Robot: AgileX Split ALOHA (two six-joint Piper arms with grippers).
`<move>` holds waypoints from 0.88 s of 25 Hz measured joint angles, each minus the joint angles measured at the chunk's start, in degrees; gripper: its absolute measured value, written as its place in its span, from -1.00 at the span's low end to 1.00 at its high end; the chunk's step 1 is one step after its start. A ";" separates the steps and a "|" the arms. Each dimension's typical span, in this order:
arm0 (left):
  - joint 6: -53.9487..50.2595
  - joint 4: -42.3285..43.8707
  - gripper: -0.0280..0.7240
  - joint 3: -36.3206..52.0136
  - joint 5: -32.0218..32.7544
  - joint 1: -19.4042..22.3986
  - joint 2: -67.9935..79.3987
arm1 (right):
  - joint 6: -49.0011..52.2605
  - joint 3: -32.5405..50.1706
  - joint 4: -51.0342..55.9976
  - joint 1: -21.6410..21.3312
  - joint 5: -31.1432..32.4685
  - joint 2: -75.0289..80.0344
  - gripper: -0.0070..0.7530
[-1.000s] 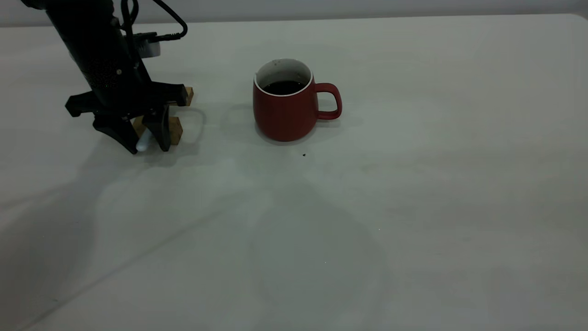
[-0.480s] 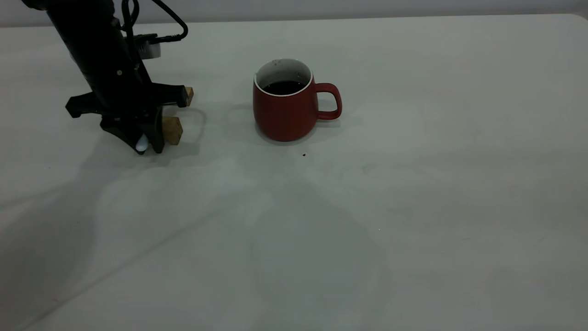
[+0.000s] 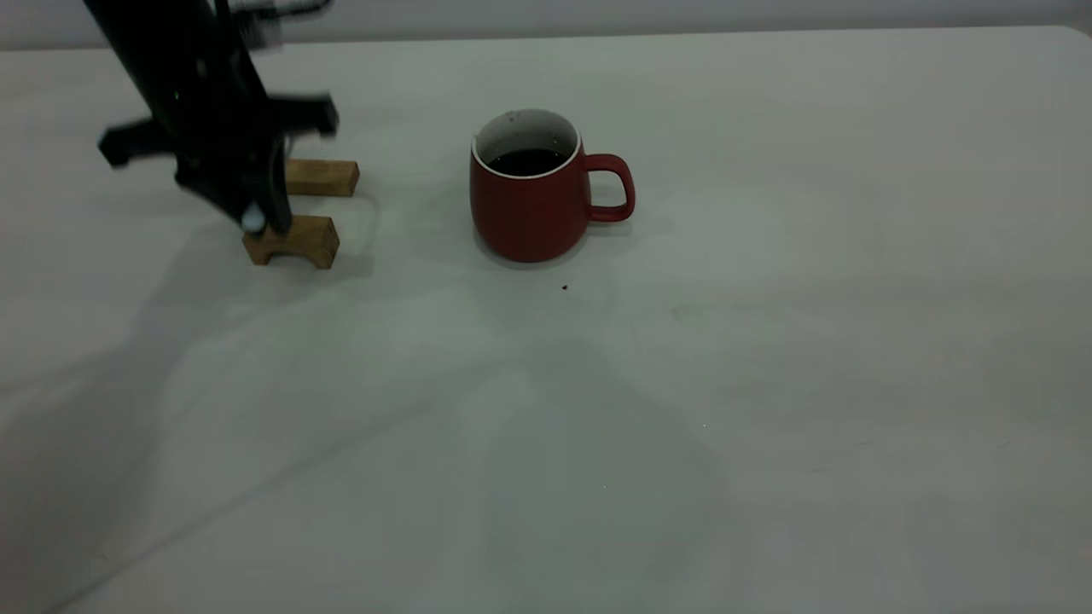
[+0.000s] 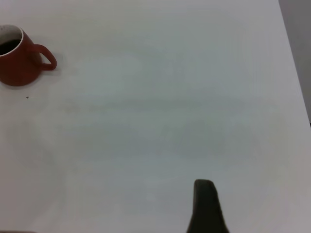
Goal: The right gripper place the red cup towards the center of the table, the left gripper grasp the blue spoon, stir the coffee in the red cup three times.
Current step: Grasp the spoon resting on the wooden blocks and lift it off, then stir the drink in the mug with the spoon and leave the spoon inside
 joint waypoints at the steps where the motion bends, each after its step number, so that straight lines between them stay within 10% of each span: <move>1: -0.14 -1.23 -0.54 0.00 1.33 0.00 -1.42 | 0.00 0.00 0.00 0.00 0.00 0.00 0.54; 22: -23.94 -61.13 -0.54 0.00 20.15 0.00 -9.17 | 0.00 0.00 0.00 0.00 0.00 0.00 0.54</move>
